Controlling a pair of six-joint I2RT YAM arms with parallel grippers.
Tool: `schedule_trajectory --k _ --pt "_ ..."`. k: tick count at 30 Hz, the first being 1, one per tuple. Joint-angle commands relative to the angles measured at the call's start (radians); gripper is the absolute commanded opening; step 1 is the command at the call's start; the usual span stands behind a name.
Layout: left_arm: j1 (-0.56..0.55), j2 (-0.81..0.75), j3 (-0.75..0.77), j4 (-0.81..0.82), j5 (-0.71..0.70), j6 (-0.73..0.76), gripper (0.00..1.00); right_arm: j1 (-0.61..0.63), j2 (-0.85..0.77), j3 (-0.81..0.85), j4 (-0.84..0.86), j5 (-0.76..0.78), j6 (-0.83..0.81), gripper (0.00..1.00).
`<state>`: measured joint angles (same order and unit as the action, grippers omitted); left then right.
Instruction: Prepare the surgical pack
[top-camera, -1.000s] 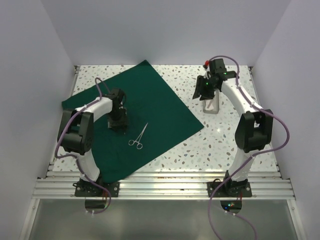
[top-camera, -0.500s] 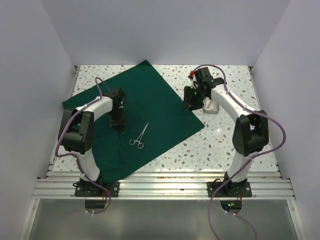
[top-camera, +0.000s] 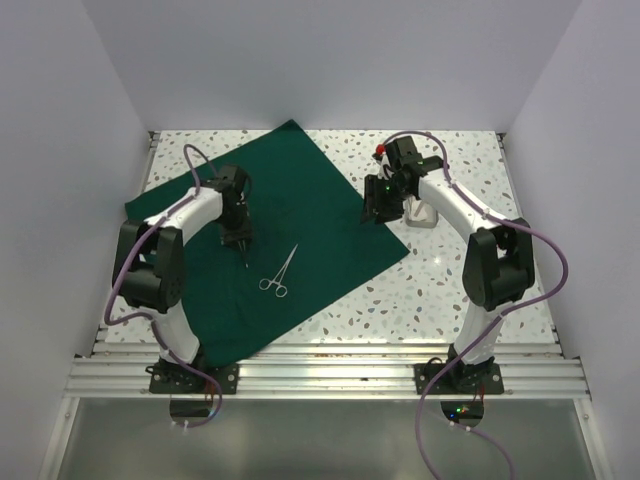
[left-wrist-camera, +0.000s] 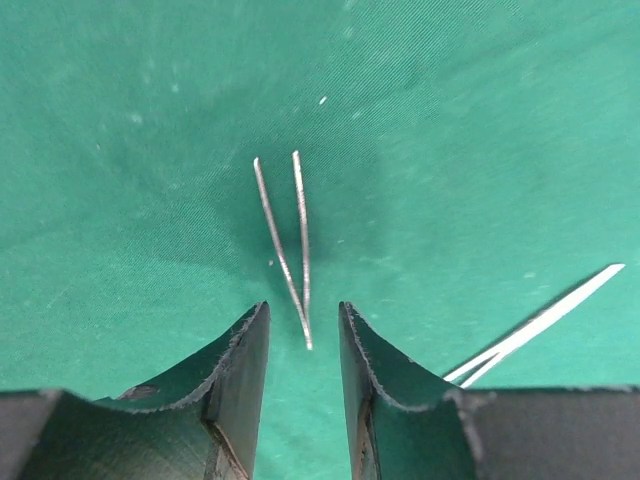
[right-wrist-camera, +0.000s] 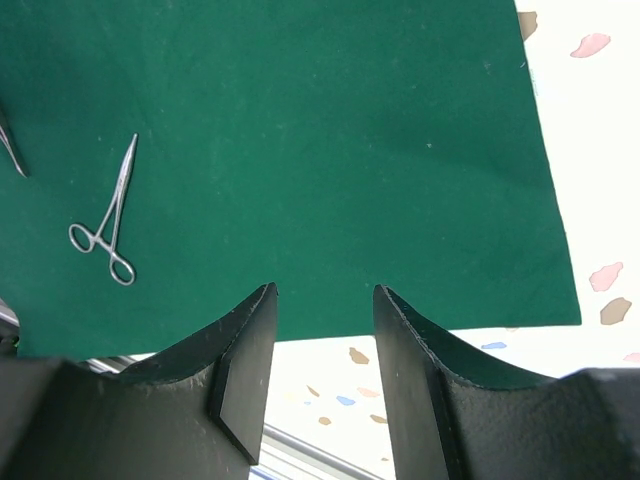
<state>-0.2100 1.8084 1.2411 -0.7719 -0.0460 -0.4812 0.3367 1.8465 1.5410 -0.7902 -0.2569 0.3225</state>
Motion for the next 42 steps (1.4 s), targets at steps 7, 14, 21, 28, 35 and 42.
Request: schedule_trajectory --k 7,14,21,28,35,42 --pt "-0.002 0.017 0.054 0.009 0.017 -0.027 0.37 0.005 0.005 0.024 0.022 -0.03 0.006 0.48" --pt "-0.002 0.022 0.049 0.003 -0.009 -0.025 0.33 0.005 0.003 0.011 0.031 -0.036 0.012 0.48" --pt "-0.002 0.043 0.023 0.02 -0.009 -0.025 0.26 0.005 0.002 0.008 0.037 -0.042 0.016 0.48" --pt "-0.002 0.042 -0.008 0.033 -0.029 -0.025 0.24 0.013 -0.003 -0.002 0.037 -0.041 0.016 0.48" --pt "-0.003 0.043 -0.029 0.051 -0.017 -0.025 0.26 0.022 -0.006 -0.01 0.043 -0.039 0.021 0.48" --pt "-0.002 0.065 -0.035 0.072 -0.003 -0.019 0.14 0.038 -0.009 -0.002 0.037 -0.042 0.024 0.48"
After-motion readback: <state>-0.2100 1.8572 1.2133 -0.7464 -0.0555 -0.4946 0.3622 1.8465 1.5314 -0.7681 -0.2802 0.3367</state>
